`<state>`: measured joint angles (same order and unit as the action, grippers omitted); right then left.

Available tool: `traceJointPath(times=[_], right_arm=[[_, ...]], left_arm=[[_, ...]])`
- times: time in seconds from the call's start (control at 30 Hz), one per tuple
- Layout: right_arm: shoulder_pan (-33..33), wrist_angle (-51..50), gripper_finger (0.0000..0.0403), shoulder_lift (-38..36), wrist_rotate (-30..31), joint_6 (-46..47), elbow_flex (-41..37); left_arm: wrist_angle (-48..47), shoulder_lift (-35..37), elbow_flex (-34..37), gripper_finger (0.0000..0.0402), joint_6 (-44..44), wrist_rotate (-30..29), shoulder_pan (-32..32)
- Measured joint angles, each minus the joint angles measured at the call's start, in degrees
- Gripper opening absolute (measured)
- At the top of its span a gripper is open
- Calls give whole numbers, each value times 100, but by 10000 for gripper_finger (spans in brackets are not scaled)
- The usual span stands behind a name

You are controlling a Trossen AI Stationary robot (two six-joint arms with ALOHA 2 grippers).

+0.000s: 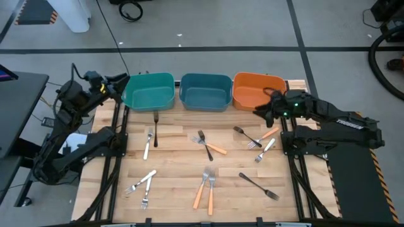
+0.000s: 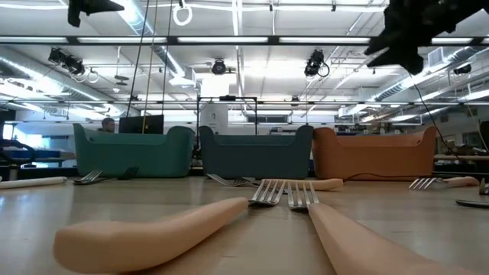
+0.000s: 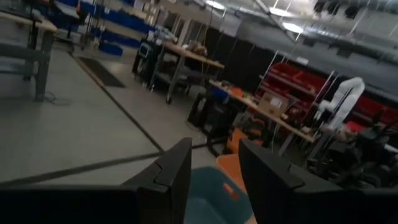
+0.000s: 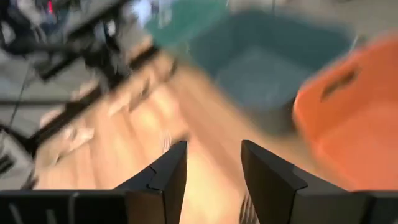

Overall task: Sort silverware by color (type)
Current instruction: Put the top right black fork into the orange bin

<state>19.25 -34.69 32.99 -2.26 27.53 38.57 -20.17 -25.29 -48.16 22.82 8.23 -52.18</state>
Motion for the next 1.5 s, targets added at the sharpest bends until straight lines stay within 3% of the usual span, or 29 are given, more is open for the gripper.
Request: traceJointPath(times=[0.2, 0.4, 0.63, 0.93, 1.17, 1.5], right_arm=[[-202, -1065, 160, 701, -80, 23, -9], [-544, -1426, 159, 1505, -88, -72, -9], [-925, -1273, 159, 2611, -36, -72, -9], [-1175, -556, 159, 3802, 531, -221, -9], [-1175, 28, 159, 4562, 597, -450, -9], [-1175, 38, 156, 5383, 733, -360, 28]], left_arm=[[-36, -278, 0, 142, -148, -2, 2], [-36, -556, 0, 142, -170, 33, 2], [-34, -628, 4, 142, -550, 482, 4], [-25, -619, 4, 142, -558, 494, 4], [-27, -621, 4, 142, -620, 494, 4], [-32, -621, 4, 142, -699, 494, 4]])
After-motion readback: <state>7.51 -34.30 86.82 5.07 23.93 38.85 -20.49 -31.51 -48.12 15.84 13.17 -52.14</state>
